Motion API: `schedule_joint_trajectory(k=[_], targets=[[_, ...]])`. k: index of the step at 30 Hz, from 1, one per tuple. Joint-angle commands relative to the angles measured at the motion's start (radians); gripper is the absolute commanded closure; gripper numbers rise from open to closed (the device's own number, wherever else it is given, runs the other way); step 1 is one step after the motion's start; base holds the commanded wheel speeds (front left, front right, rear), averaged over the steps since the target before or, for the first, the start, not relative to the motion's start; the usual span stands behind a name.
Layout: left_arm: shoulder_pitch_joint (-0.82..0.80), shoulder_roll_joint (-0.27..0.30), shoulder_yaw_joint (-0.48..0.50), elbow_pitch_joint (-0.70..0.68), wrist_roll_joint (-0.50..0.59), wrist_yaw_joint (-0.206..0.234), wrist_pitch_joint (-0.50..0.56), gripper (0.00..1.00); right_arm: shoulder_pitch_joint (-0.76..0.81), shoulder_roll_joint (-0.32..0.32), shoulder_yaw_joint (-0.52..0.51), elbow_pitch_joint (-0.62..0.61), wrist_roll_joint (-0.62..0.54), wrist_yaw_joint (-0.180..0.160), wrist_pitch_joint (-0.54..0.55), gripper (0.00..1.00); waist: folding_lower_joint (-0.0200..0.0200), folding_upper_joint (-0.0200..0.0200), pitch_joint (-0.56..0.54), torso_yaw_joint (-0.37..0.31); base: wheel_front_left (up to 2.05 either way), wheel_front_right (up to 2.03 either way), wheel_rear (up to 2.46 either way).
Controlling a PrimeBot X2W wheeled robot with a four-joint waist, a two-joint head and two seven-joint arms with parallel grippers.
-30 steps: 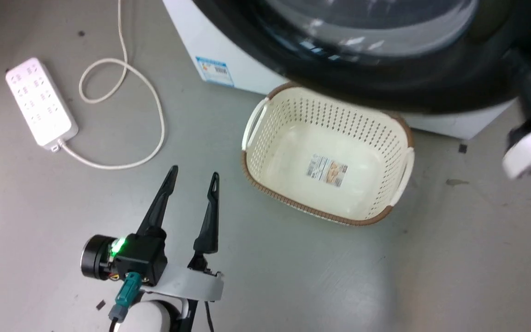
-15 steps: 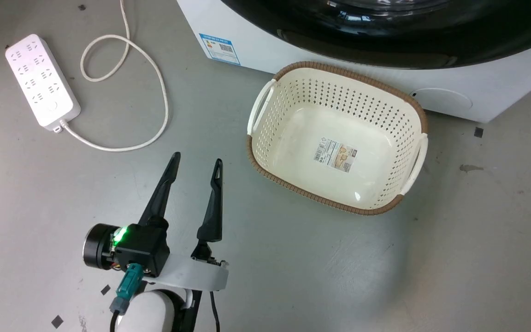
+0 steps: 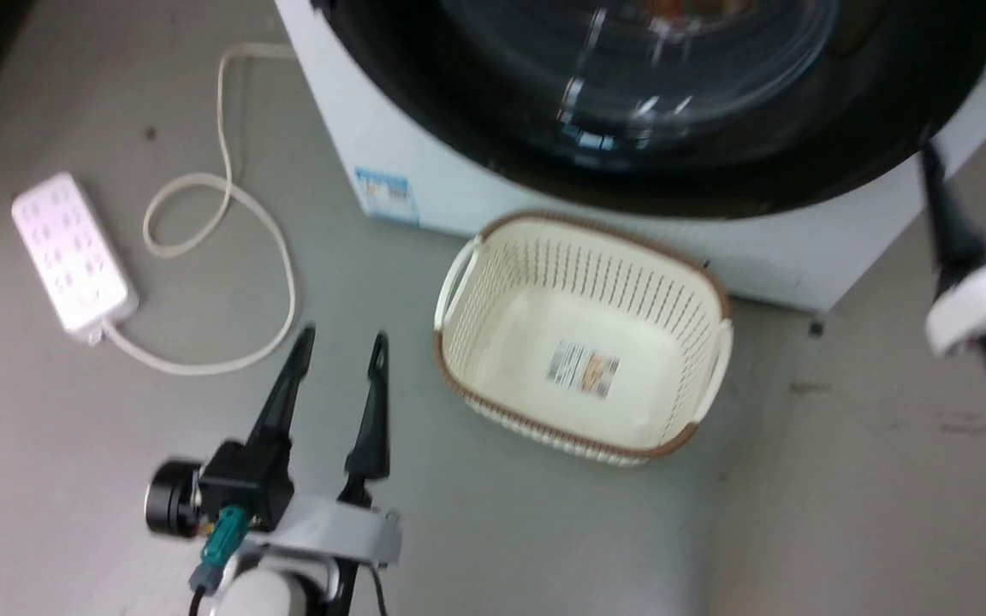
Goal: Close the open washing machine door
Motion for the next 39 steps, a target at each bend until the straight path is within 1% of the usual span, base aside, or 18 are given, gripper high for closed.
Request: schedule_joint_trajectory(k=[1,3,6,12,14,16,21,27,30,31,39], targets=[[0.024,0.000,0.009,0.016,-0.007,-0.006,-0.004,0.00,0.054,0.017,-0.017,-0.028,0.004,-0.001,-0.008,0.00,0.0001,0.0000,-0.082,-0.041,0.00,0.00,0.00],[0.042,0.000,0.020,0.038,-0.007,-0.011,-0.004,0.00,0.141,0.042,-0.052,-0.087,-0.006,-0.001,-0.010,0.00,0.0001,0.0000,-0.122,-0.058,0.00,0.00,0.00],[0.064,0.001,0.032,0.061,-0.005,-0.021,-0.004,0.00,0.275,0.092,-0.116,-0.211,-0.041,-0.001,-0.011,0.00,0.0001,0.0000,-0.163,-0.082,0.00,0.00,0.00],[0.103,0.005,0.059,0.079,0.001,-0.034,-0.004,0.00,0.505,0.220,-0.178,-0.410,-0.144,-0.001,-0.011,0.00,0.0001,0.0000,-0.220,-0.121,0.00,0.00,0.00],[0.112,0.005,0.059,0.083,0.007,-0.038,-0.004,0.00,0.569,0.261,-0.199,-0.461,-0.157,-0.001,-0.011,0.00,0.0001,0.0000,-0.233,-0.126,0.00,0.00,0.00],[0.117,0.005,0.058,0.086,0.011,-0.044,-0.004,0.00,0.622,0.288,-0.219,-0.505,-0.166,-0.001,-0.011,0.00,0.0001,0.0000,-0.241,-0.127,0.00,0.00,0.00],[0.126,0.006,0.062,0.069,0.016,-0.050,-0.004,0.00,0.722,0.322,-0.235,-0.565,-0.165,-0.001,-0.011,0.00,0.0001,0.0000,-0.252,-0.130,0.00,0.00,0.00],[0.138,0.006,0.058,0.061,0.027,-0.065,-0.004,0.00,0.786,0.328,-0.217,-0.571,-0.139,-0.001,-0.011,0.00,0.0001,0.0000,-0.260,-0.127,0.00,0.00,0.00],[0.138,0.009,0.063,0.055,0.029,-0.073,-0.004,0.00,0.794,0.329,-0.212,-0.578,-0.159,-0.001,-0.011,0.00,0.0001,0.0000,-0.259,-0.125,0.00,0.00,0.00],[0.130,0.004,0.062,0.057,0.022,-0.070,0.000,1.00,0.782,0.325,-0.212,-0.573,-0.158,0.000,-0.007,1.00,0.0001,0.0000,-0.259,-0.125,0.00,0.00,0.00],[0.130,0.003,0.066,0.055,0.025,-0.067,0.010,1.00,0.778,0.325,-0.208,-0.572,-0.161,0.000,0.003,1.00,0.0002,0.0000,-0.259,-0.126,0.00,0.00,0.00]])
